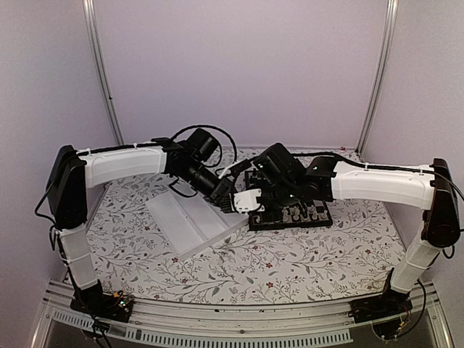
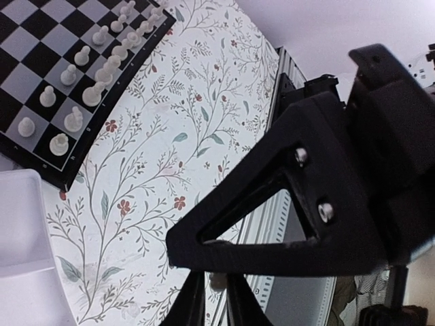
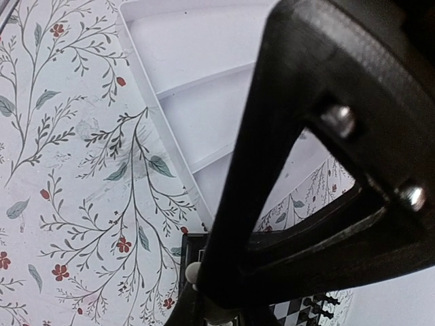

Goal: Set up the chess pieces on the board
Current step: Place the chess piece on the chessboard.

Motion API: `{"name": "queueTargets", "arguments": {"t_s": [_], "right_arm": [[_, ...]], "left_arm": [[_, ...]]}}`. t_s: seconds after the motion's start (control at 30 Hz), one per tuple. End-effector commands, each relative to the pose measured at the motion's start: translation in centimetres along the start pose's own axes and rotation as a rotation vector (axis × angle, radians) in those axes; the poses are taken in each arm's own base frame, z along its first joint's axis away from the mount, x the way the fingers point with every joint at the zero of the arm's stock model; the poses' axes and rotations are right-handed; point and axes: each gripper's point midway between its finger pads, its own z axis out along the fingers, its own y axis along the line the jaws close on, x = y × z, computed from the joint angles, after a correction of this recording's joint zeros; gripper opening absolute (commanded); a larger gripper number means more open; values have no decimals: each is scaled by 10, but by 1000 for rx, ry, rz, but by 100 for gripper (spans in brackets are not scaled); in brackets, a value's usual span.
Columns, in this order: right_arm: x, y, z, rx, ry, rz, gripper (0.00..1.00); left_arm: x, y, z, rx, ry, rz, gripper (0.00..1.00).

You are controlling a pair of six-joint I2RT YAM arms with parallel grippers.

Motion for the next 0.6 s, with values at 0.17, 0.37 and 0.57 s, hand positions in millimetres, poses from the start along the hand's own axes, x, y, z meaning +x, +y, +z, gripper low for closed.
{"name": "queueTargets", "arguments": {"t_s": [0.17, 0.37, 0.57], "right_arm": [[3, -10, -35, -170, -280, 328, 5], [15, -29, -75, -384, -588, 625, 5], [15, -28, -93, -494, -707, 686, 5]], "left_arm": [[-20, -32, -55, -174, -303, 229, 22], [-43, -77, -82, -414, -653, 646, 27], [-70, -88, -62, -429, -665, 774, 29]]}}
